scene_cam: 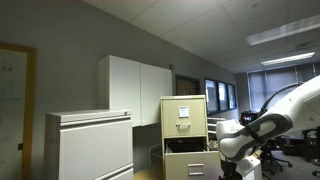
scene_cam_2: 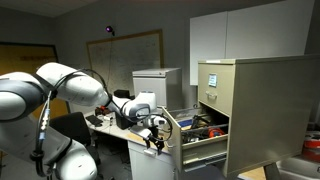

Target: Close the bottom drawer

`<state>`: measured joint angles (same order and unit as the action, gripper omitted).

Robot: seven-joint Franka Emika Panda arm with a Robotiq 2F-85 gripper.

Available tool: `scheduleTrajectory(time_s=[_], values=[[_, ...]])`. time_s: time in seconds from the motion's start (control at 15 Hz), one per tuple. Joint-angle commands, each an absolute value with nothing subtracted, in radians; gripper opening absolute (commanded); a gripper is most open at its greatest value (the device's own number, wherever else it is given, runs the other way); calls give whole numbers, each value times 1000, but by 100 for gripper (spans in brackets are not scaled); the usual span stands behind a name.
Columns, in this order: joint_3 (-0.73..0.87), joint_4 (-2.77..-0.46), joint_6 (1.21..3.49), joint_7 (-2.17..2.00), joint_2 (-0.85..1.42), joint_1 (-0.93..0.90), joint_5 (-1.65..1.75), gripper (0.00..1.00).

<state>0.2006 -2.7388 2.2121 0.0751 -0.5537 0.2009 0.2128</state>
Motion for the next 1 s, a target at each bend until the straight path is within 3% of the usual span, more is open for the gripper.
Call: scheduleTrajectory(time_s=[0.0,0.6,0.93], values=[[189,-2738,2211,81,-553,212,205,100],[183,-2738,2207,75,-551,219,221,100],[60,-2765,2311,-167,-535,271,330,100]])
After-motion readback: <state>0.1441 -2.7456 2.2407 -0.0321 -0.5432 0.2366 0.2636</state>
